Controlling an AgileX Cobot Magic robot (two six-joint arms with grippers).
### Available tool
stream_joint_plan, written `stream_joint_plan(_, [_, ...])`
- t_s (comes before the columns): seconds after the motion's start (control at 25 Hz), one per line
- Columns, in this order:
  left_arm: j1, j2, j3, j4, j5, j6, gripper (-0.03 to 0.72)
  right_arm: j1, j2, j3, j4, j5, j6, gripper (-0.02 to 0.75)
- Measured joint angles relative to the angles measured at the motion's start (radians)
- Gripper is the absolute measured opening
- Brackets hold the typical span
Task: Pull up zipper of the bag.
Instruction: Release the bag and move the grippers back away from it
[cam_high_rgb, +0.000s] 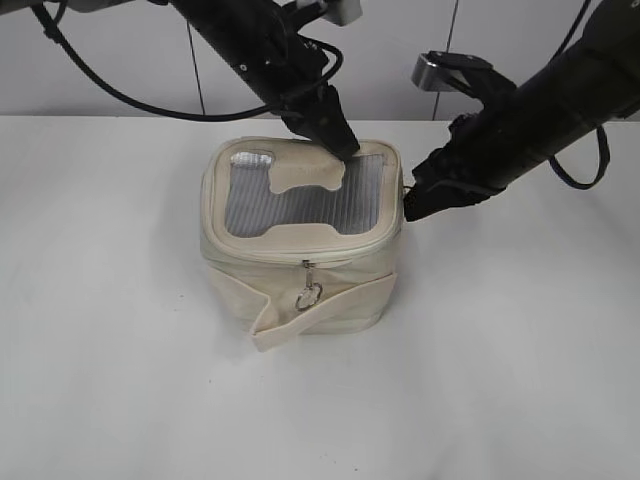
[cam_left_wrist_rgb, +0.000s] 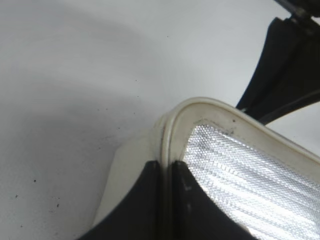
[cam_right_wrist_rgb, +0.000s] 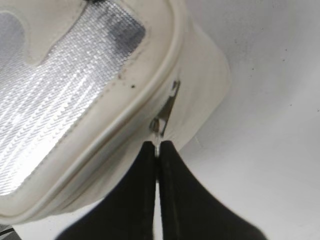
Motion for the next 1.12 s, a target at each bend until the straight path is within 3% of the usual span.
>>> stream_joint_plan(0.84, [-0.001, 0.000, 0.000, 0.001, 0.002, -0.001, 0.038, 0.000, -0.017, -0.003, -0.020, 0.153, 0.043, 0.008])
stream_joint_plan(1.12, [-0.001, 0.000, 0.000, 0.001, 0.002, -0.009, 0.038, 0.000, -0.098, 0.065, -0.032, 0.174, 0.052, 0.008])
